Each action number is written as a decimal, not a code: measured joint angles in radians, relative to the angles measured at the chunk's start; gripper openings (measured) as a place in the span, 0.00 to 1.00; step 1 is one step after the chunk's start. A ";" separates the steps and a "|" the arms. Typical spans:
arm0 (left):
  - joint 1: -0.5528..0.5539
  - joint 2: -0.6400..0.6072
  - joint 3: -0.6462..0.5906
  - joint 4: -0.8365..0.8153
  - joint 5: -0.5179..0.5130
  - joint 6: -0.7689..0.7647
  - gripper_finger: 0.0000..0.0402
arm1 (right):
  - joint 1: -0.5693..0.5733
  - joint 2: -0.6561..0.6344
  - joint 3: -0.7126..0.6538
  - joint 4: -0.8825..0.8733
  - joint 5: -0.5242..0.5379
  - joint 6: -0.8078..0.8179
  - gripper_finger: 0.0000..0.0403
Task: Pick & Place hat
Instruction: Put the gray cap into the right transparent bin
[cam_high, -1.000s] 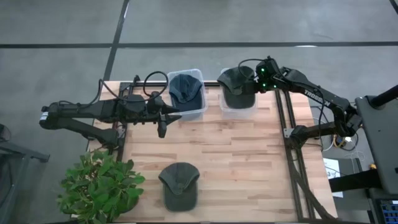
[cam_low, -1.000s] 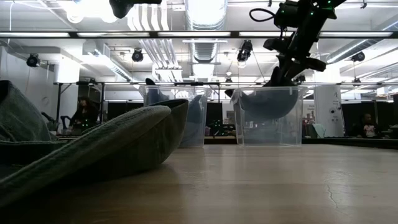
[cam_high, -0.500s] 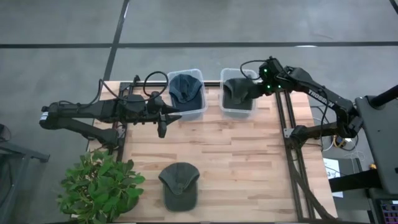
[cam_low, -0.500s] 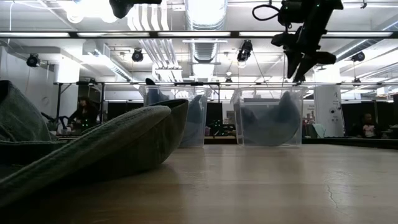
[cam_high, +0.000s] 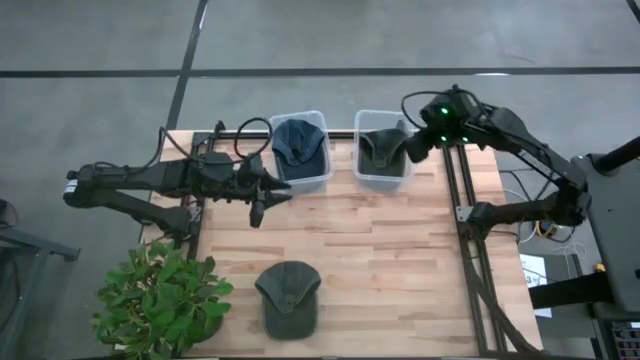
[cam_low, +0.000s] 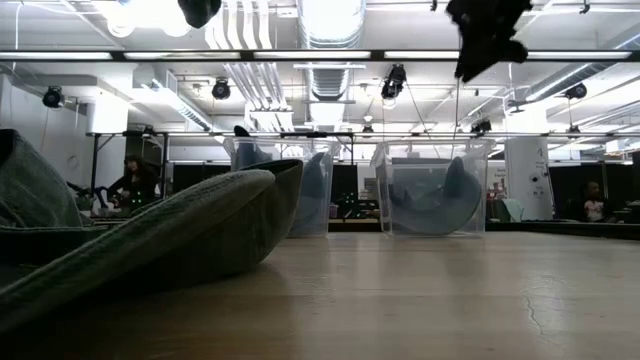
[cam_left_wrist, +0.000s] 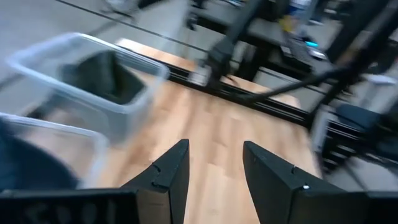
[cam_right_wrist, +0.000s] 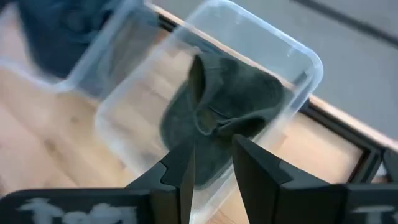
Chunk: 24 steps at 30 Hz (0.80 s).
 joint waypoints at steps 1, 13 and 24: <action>-0.002 0.000 0.000 0.000 0.032 -0.007 0.35 | 0.014 -0.020 0.000 -0.007 0.000 -0.017 0.25; -0.050 0.054 0.000 -0.044 0.045 -0.202 0.35 | 0.117 -0.369 -0.128 0.012 -0.022 0.062 0.24; -0.056 0.213 0.000 -0.349 0.245 -0.499 0.35 | 0.138 -0.483 -0.179 0.040 -0.026 0.108 0.21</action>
